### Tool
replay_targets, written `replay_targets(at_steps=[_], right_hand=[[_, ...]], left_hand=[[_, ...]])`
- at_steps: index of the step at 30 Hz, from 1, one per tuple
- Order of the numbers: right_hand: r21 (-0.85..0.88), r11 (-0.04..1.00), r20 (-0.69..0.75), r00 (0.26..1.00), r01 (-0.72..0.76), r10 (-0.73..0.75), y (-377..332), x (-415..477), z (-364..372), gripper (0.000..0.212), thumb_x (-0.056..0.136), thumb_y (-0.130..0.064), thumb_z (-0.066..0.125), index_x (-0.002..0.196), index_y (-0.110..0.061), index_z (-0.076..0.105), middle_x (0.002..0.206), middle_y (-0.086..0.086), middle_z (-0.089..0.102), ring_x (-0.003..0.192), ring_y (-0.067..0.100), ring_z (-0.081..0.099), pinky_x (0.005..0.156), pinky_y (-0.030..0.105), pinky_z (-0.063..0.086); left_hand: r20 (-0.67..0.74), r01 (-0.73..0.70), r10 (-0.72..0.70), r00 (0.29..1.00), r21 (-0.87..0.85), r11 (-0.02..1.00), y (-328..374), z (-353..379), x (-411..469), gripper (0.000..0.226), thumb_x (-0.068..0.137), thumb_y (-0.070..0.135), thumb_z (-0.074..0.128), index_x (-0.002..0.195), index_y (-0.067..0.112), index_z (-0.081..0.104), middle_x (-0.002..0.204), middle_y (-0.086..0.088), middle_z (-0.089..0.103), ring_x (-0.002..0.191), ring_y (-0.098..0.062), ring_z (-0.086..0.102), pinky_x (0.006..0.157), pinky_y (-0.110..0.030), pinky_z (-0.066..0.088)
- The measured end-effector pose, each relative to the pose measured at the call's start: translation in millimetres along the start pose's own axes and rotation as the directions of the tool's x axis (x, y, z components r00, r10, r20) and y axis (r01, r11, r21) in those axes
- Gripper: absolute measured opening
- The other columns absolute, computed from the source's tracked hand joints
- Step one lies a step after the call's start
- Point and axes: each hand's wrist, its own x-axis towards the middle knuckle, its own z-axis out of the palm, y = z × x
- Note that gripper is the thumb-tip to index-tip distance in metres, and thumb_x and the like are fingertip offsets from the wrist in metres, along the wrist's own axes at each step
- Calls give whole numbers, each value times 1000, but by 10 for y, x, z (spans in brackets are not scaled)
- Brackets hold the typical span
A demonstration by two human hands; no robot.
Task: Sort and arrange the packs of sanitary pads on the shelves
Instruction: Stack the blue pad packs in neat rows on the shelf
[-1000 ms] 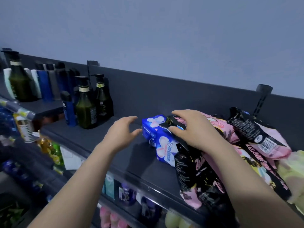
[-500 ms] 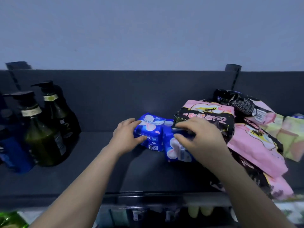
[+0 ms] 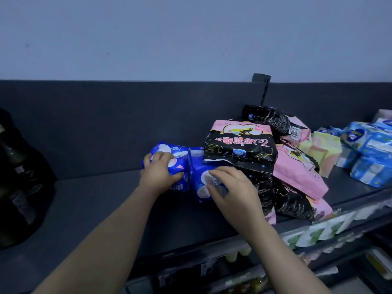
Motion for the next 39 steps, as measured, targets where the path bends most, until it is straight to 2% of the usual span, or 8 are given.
replay_targets(at_steps=[6, 13, 17, 21, 31, 34, 37, 39], right_hand=[[-110, 987, -22, 992, 119, -122, -68, -49, 343, 40, 71, -14, 79, 110, -11, 68, 123, 10, 64, 101, 29, 63, 86, 37, 52], [-303, 940, -7, 986, 156, -166, -104, 282, 574, 35, 55, -7, 88, 84, -10, 69, 88, 3, 67, 66, 24, 61, 51, 26, 47], [-254, 952, -16, 983, 173, -183, -112, 323, 652, 29, 56, 2, 84, 64, -9, 58, 71, 2, 58, 56, 23, 54, 43, 24, 35], [-186, 947, -67, 958, 263, -279, -286, 250, 738, 23, 66, -2, 80, 67, -12, 60, 72, 1, 58, 57, 21, 54, 42, 25, 40], [80, 916, -34, 920, 393, -391, -762, 104, 1008, 14, 76, 2, 70, 83, -9, 66, 91, 2, 65, 77, 23, 62, 59, 34, 52], [108, 908, -89, 913, 405, -397, -843, 134, 970, 5, 82, -4, 65, 85, -8, 68, 97, 5, 66, 83, 23, 62, 65, 33, 52], [139, 936, -83, 946, 323, -314, -818, 236, 914, 21, 89, -20, 58, 104, -8, 68, 119, 12, 60, 100, 27, 56, 88, 34, 46], [196, 970, 49, 986, 145, -157, -797, 312, 829, 42, 89, -31, 59, 124, -9, 59, 137, 13, 49, 120, 27, 45, 104, 33, 35]], left_hand=[[-75, 0, -3, 997, -50, 999, -141, -151, -134, 43, 76, 34, 72, 113, 25, 54, 126, 9, 51, 126, -21, 31, 95, -40, 41], [-161, 61, -68, 985, -47, 997, -460, -451, -456, 47, 73, 30, 75, 116, 24, 57, 125, 9, 54, 123, -21, 36, 95, -38, 42], [-207, 104, -110, 972, -38, 994, -584, -581, -633, 48, 72, 29, 76, 117, 24, 59, 125, 9, 55, 124, -22, 37, 94, -38, 42], [-264, 169, -172, 949, -37, 985, -716, -720, -810, 50, 70, 27, 78, 116, 22, 60, 126, 6, 56, 124, -25, 37, 96, -39, 40], [-312, 351, -345, 885, -39, 935, -892, -1017, -1177, 52, 73, 31, 78, 119, 23, 55, 132, 2, 51, 131, -26, 30, 102, -47, 37], [-285, 342, -338, 897, -39, 939, -912, -1033, -1187, 53, 75, 51, 74, 118, 25, 56, 132, 4, 51, 134, -23, 29, 106, -47, 36], [-329, 403, -397, 857, -53, 914, -890, -1074, -1115, 56, 83, 66, 54, 119, 23, 59, 140, -1, 46, 138, -26, 23, 110, -49, 29], [-320, 463, -438, 840, 4, 886, -887, -1112, -1051, 73, 81, 69, 53, 135, 20, 48, 153, -10, 31, 143, -30, 17, 114, -50, 23]])
